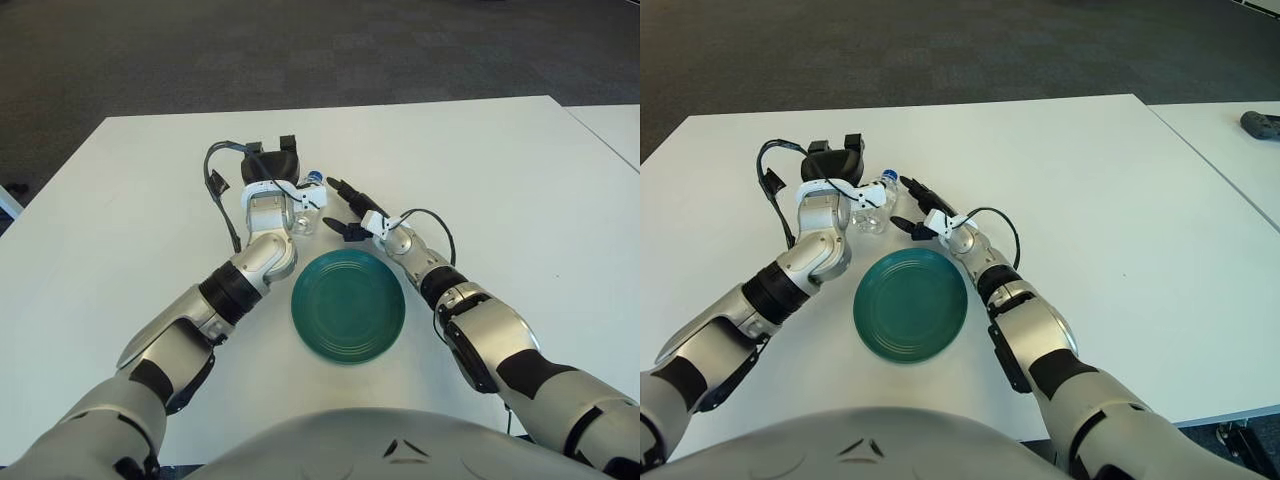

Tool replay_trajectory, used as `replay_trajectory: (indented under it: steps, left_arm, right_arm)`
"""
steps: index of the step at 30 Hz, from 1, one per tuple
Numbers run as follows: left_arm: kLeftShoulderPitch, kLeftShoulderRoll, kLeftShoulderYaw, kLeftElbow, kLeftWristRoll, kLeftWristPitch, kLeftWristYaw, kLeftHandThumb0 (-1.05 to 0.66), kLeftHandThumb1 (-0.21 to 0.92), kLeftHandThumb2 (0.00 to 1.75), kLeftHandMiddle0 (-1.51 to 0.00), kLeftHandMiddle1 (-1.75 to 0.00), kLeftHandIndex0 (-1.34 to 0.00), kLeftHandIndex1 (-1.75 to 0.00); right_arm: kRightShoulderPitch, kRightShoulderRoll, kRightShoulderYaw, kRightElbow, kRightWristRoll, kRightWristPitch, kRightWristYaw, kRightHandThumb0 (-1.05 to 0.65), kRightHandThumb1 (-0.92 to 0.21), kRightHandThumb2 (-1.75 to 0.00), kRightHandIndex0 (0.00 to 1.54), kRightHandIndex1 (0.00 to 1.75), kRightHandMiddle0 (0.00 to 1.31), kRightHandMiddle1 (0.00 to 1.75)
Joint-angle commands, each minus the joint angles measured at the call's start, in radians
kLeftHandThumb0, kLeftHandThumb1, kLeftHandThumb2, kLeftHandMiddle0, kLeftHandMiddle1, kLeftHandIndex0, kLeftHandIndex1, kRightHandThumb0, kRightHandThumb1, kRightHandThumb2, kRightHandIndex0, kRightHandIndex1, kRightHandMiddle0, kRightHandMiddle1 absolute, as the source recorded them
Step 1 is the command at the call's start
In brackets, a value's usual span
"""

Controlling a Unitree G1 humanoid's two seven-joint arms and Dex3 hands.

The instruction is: Put the bottle into the plate.

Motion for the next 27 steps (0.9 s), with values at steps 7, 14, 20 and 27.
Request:
replay_trajectory:
  steps: [7,14,20,27]
  left_arm:
    - [0.032,-0.026,0.018,-0.001,0.034,-0.009,-0.003,-1.05,0.92,0.63,-0.09,-0.81,0.00,-1.02]
    - [0.033,-0.039,0.025,0.016,0.027,-0.025,-0.001,-1.05,0.92,0.64,-0.11,-0.72,0.00,-1.01]
    - [0.044,-0.045,0.037,0.016,0.018,-0.046,0.005,-1.05,0.92,0.66,-0.12,-0.69,0.00,-0.99]
    - [0.059,-0.065,0.055,0.033,0.006,-0.069,0.022,-1.05,0.92,0.65,-0.11,-0.68,0.00,-0.89]
  right_arm:
    - [0.008,-0.099,-0.087,0.071,0.062,0.086,0.063,-1.05,-0.92,-0.67,0.08,0.01,0.02,0.06]
    - [0.000,-0.132,-0.124,0.063,0.071,0.126,-0.017,-1.04,-0.92,-0.62,0.11,0.01,0.01,0.11]
    - [0.022,-0.202,-0.173,0.034,0.103,0.108,-0.010,-1.00,-0.92,-0.61,0.16,0.02,0.00,0.24]
    - [0.023,-0.268,-0.256,0.029,0.169,0.122,0.005,-0.97,-0.92,-0.58,0.16,0.01,0.00,0.32]
